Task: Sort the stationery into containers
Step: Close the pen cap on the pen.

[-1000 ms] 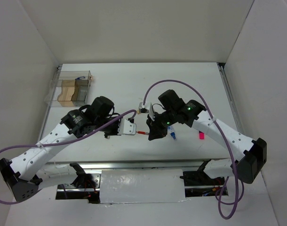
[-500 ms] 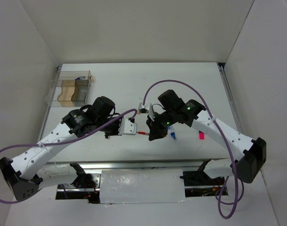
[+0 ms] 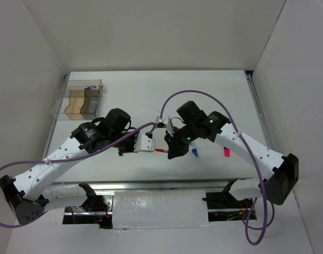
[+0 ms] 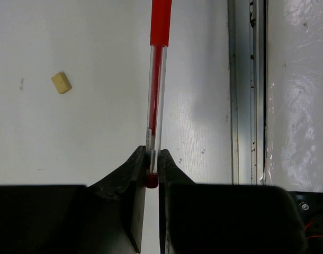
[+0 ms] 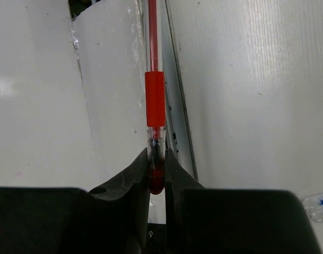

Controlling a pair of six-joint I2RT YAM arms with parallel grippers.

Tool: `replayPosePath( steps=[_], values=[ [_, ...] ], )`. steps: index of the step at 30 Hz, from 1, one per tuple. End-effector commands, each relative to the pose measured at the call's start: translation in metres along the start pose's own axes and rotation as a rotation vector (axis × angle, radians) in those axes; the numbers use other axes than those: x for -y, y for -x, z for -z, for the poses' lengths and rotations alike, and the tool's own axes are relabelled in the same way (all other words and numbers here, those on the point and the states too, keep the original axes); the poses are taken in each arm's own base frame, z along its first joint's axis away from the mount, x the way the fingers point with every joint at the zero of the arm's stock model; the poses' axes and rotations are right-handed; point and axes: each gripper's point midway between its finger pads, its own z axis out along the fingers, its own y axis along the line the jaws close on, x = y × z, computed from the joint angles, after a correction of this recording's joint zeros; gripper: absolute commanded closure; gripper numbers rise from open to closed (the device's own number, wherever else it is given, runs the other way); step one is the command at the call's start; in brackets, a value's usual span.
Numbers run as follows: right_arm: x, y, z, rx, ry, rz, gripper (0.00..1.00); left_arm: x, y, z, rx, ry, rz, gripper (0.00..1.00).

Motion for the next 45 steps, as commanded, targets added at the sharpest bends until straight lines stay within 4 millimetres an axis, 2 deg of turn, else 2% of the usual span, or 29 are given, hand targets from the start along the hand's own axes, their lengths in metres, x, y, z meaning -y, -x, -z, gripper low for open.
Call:
replayPosePath(
  steps=[1,30,36,45],
  values=[
    [-0.02,0.072,-0.002,0.219,0.083,0.199,1.0,-0.02,0.101,0.01,0.361,0.032,-0.147,1.0],
    [-0.022,0.079,-0.002,0.23,0.1,0.204,1.0,-0.02,0.115,0.007,0.398,0.008,-0.131,1.0],
    [-0.02,0.072,0.0,0.22,0.071,0.203,1.0,-0.017,0.106,0.006,0.373,0.01,-0.121,1.0],
    [-0.008,0.061,0.015,0.235,-0.001,0.175,1.0,-0.016,0.083,0.004,0.334,0.036,-0.08,1.0]
  ],
)
